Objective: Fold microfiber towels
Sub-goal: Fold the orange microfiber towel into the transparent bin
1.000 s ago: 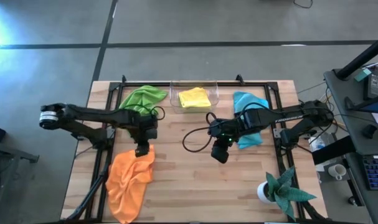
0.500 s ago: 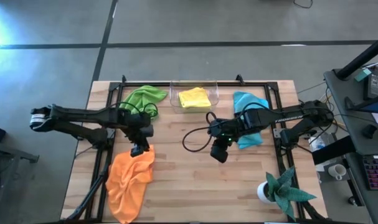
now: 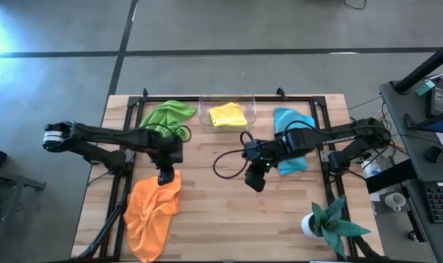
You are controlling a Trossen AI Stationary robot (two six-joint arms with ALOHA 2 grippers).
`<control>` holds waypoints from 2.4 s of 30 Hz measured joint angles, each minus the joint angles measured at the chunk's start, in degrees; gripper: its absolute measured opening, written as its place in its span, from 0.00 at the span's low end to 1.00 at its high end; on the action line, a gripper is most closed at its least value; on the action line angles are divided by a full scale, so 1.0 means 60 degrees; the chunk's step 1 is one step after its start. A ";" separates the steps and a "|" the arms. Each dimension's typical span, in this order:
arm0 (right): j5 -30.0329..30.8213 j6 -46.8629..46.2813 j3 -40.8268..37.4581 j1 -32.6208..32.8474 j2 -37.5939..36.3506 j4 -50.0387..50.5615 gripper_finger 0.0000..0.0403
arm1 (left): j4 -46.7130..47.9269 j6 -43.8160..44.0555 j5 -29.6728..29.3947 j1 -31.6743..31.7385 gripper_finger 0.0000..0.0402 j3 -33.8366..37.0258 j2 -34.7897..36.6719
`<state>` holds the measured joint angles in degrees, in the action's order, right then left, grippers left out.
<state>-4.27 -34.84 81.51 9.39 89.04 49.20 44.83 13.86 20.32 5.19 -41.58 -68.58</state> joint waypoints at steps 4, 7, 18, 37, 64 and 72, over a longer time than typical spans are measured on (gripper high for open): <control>-0.0004 -0.0052 -0.0013 0.0107 0.0002 -0.0093 0.17 | -0.0180 0.0385 -0.0041 0.0001 0.19 0.0006 -0.0725; -0.0006 -0.0052 -0.0035 0.0162 0.0002 -0.0087 0.17 | -0.0203 0.0387 -0.0187 -0.0029 0.19 0.0006 -0.1189; 0.0000 -0.0136 -0.0112 0.0186 0.0002 -0.0130 0.17 | -0.0395 0.0939 -0.2182 -0.0025 0.19 -0.0086 -0.1976; -0.0008 -0.0140 -0.0443 0.0186 0.0002 -0.0337 0.17 | -0.0383 0.0308 -0.1942 -0.0019 0.19 -0.0051 -0.2911; -0.0007 -0.0114 -0.0443 0.0186 0.0002 -0.0337 0.17 | -0.0453 0.0286 -0.2221 -0.0135 0.00 -0.0131 -0.2613; -0.0011 -0.0162 -0.0443 0.0186 0.0125 -0.0771 0.17 | -0.0163 0.0721 -0.1938 -0.0142 0.00 -0.0709 -0.0542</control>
<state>-4.34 -35.81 78.85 10.50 89.79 44.57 43.85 18.18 8.70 4.34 -45.83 -71.83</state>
